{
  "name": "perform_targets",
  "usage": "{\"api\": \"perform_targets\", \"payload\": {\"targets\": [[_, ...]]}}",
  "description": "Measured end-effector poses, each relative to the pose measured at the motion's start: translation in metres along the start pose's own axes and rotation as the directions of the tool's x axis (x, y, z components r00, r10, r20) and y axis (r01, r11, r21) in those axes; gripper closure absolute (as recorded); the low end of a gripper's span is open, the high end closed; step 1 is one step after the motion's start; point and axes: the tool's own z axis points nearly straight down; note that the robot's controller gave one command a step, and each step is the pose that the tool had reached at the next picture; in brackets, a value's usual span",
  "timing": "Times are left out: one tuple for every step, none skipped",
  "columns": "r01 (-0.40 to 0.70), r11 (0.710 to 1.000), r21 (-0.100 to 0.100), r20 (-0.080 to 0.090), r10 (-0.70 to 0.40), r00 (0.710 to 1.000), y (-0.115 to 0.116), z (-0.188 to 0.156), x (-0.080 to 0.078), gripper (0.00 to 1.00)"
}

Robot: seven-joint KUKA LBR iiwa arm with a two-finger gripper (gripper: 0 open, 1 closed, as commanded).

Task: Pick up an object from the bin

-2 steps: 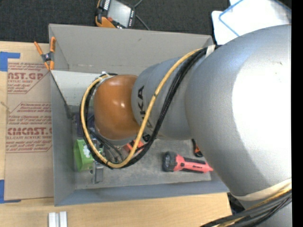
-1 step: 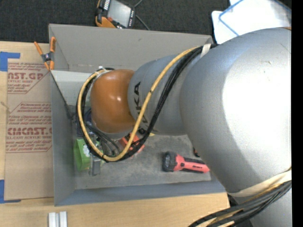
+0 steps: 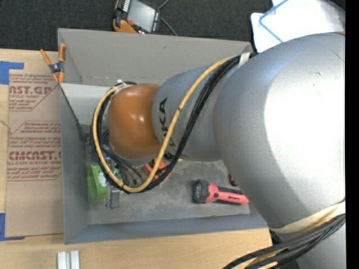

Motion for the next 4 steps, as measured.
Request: {"api": "perform_targets", "payload": {"targets": [[0.228,0.974,0.003,0.012,-0.228,0.974,0.003,0.006,-0.01,0.0],[0.241,0.971,0.0,0.024,-0.241,0.97,-0.001,-0.003,0.001,0.0],[0.213,0.977,-0.002,0.03,-0.213,0.977,-0.011,0.037,-0.001,0.0],[0.218,0.976,-0.001,0.033,-0.218,0.975,-0.007,0.035,0.004,1.0]]}}
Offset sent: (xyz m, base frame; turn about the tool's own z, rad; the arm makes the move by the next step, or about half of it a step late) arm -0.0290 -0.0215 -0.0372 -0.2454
